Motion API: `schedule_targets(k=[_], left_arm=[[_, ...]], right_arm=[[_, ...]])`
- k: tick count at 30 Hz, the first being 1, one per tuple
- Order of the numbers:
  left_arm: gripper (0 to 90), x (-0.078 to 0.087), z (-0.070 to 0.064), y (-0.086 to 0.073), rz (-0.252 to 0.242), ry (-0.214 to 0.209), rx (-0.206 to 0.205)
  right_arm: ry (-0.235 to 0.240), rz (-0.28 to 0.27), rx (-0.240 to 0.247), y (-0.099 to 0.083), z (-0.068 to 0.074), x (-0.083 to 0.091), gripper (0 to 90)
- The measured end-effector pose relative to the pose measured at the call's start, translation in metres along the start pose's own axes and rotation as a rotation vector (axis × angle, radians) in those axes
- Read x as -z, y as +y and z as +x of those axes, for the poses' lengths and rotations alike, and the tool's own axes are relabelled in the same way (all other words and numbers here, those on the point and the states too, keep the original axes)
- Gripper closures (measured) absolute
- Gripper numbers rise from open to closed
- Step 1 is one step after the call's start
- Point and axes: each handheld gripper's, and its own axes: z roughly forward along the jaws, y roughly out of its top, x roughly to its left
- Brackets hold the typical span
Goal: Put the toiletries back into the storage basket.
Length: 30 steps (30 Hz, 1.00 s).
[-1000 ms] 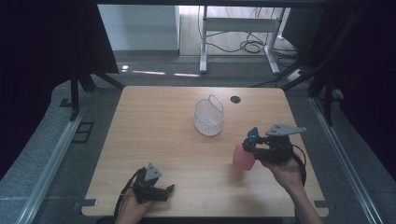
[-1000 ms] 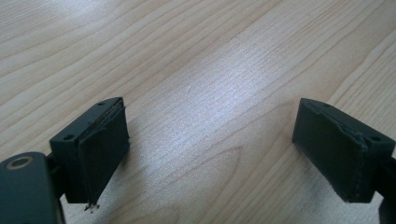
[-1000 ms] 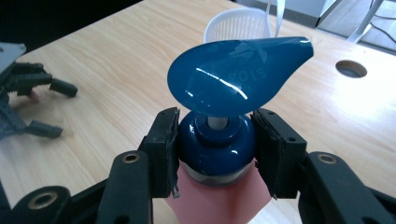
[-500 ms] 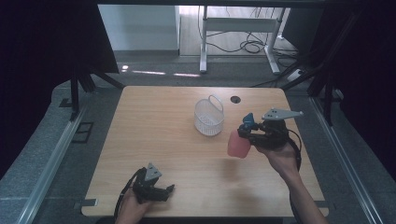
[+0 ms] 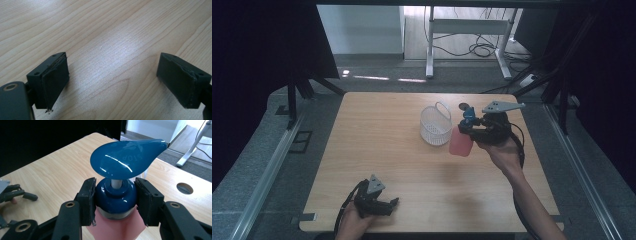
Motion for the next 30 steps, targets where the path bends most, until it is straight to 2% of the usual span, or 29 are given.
schedule_targets(k=[6,22,30], left_arm=[[10.4,0.0,0.0,0.0,0.0,0.001,-0.001],[10.4,0.0,0.0,0.0,0.0,0.0,-0.001],[10.4,0.0,0.0,0.0,-0.001,0.0,0.001]], right_arm=[[-0.002,-0.01,0.015,0.013,0.0,-0.011,52.9],[-0.005,-0.025,0.011,0.036,-0.002,-0.041,52.9],[-0.033,-0.03,0.021,0.046,-0.008,-0.06,52.9]])
